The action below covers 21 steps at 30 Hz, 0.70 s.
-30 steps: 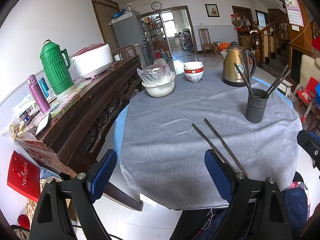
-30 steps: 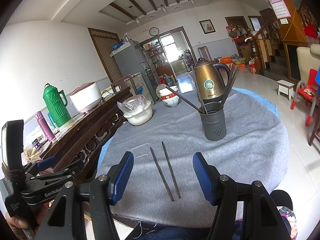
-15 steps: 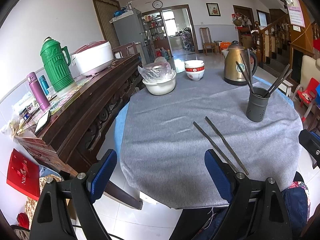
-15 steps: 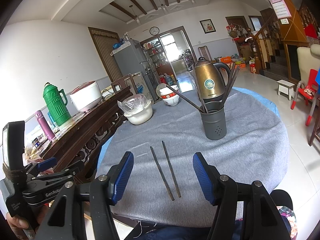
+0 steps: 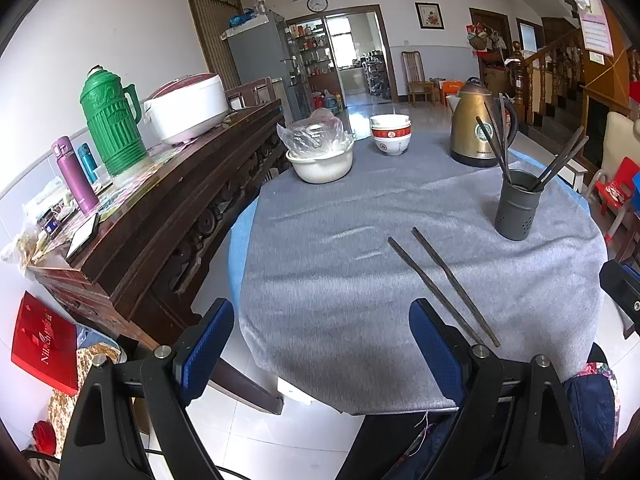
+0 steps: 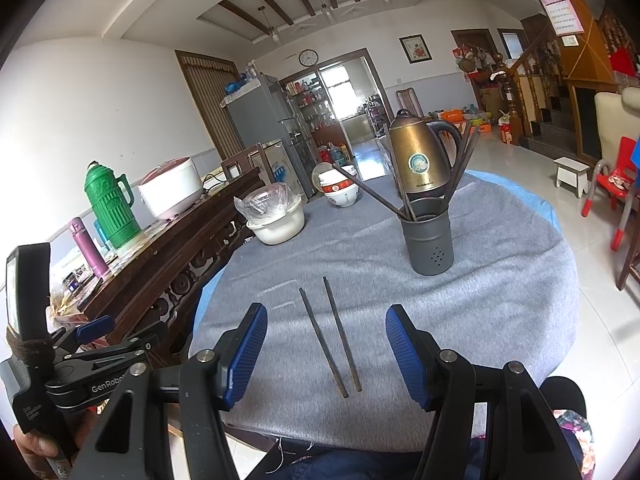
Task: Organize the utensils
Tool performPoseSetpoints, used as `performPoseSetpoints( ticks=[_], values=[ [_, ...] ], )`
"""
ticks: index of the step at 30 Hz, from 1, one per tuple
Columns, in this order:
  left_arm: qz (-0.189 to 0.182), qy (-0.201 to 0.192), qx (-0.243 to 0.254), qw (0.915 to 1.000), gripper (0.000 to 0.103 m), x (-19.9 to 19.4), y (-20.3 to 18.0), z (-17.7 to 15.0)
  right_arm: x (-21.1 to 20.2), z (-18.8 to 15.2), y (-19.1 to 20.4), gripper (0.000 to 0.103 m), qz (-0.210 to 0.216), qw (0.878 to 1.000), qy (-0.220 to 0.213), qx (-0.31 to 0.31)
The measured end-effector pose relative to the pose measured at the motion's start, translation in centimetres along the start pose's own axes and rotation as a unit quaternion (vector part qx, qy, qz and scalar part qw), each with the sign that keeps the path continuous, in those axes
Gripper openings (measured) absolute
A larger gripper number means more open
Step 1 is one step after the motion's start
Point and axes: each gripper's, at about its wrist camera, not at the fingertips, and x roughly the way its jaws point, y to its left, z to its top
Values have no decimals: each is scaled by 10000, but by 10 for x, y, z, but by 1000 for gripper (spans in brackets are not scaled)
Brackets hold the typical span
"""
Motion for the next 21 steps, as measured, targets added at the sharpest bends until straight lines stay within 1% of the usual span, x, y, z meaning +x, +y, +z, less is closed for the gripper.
performPoseSetpoints(
  ticks=[21],
  values=[
    [-28,127,-98,9999,90,8,5,-5,6,0,5,66,-19,9998,168,-63]
  ],
)
